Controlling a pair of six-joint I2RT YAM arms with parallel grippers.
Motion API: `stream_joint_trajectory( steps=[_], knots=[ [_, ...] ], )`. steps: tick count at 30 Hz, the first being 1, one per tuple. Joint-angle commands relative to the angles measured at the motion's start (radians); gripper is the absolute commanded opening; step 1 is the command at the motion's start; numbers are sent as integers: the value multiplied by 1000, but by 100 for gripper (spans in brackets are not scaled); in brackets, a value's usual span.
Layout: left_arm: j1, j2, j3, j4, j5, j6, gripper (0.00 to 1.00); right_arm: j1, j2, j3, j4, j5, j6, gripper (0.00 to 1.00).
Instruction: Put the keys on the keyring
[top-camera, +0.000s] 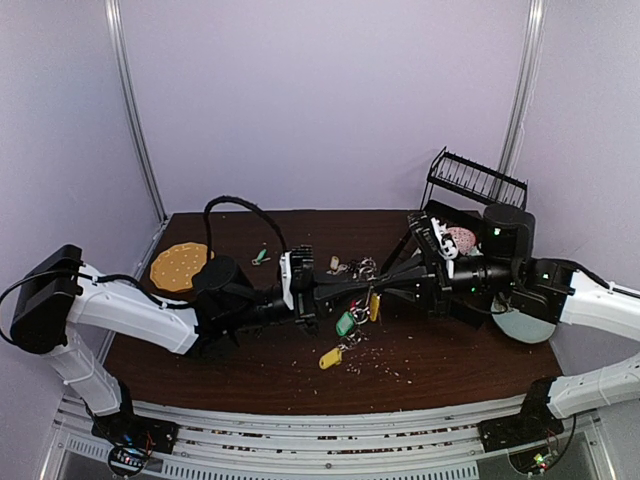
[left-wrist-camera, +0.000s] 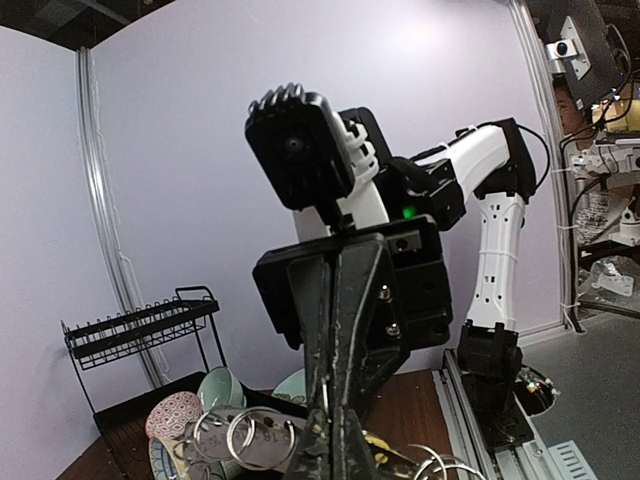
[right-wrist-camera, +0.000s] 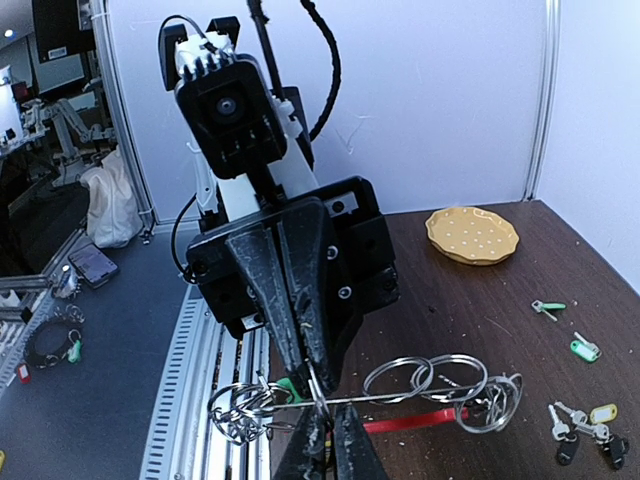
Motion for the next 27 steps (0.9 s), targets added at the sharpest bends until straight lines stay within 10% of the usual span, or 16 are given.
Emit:
stream_joint_trajectory(
  steps=[1,7,10,13,19,27],
  knots=[
    [-3,-33,5,29,-4,0,0,5,-7,37,24,-28,7,0],
    [0,-35,12,-37,-9,-9,0,4,-23,59,-57,-4,-37,0],
    [12,-70,24,-186,-20,18,31,4,-24,144,-265,112,-133,0],
    [17,-122,47,-396,-29,96,36,21,0,228,-489,298,-209,0],
    [17,-118,235,-831,-90,193,32,143,121,392,-793,598,-292,0],
    [17,-92,276,-899,-68,198,21,214,143,437,-775,606,-309,0]
  ],
)
